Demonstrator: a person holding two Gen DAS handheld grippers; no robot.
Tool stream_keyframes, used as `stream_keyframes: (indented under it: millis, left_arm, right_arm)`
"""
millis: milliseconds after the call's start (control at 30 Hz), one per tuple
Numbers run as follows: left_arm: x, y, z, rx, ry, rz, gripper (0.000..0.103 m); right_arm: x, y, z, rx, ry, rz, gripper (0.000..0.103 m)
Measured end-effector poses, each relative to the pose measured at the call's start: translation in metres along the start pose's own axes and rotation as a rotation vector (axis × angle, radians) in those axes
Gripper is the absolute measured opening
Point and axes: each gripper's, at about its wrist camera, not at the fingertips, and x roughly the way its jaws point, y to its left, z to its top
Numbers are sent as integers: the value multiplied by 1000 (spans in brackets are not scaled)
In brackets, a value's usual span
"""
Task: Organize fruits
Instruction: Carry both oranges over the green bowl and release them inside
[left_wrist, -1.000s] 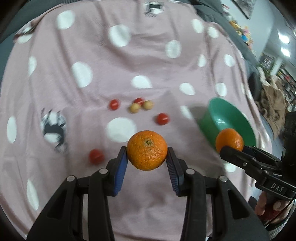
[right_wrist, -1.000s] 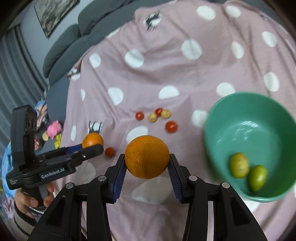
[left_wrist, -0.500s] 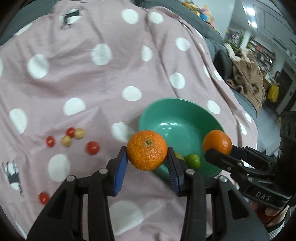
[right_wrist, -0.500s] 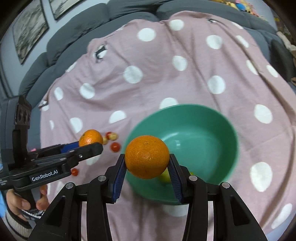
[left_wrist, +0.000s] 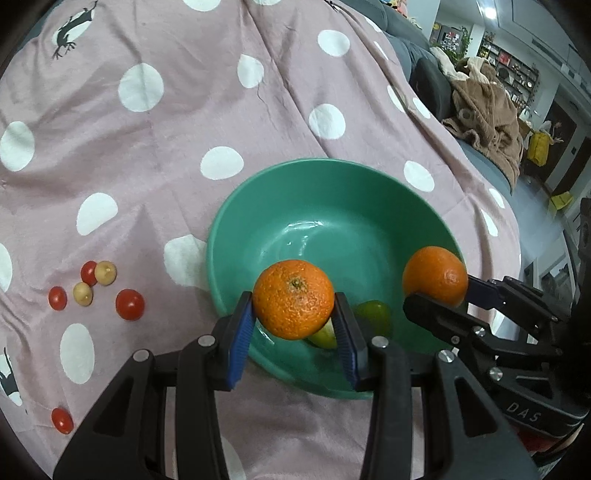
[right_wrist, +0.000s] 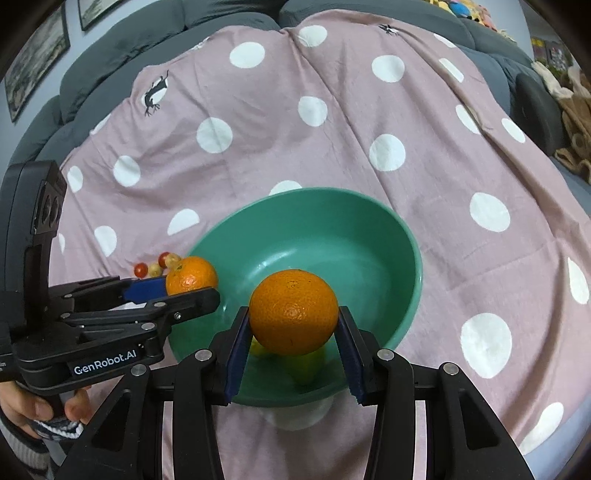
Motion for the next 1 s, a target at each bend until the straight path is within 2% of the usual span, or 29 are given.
stream_keyframes:
  millis: [333,467,533,733,867,1000]
  left_arm:
    - [7,-1,3,-13,19,7,42]
    - [0,-4,3,-10,-10,8,60]
    - [-4,-4,5,-9,-27,37,69]
    - [-21,3,0,-44,-54,39,74]
    - [-40,14,-14,-87,-70,30,76]
    - [-58,34,-40,-143,-61,55,76]
  right_arm:
    - [4,-3,-2,3,26,-26,47]
    - [3,1,-3,-25,34,-66,47]
    - [0,2,-3,-34,25,-82,48]
    - [-17,6,2,-44,-11,-98,51]
    - [-24,13,2,-52,-22,-59,51]
    - [-34,25,1,-73,-33,7,51]
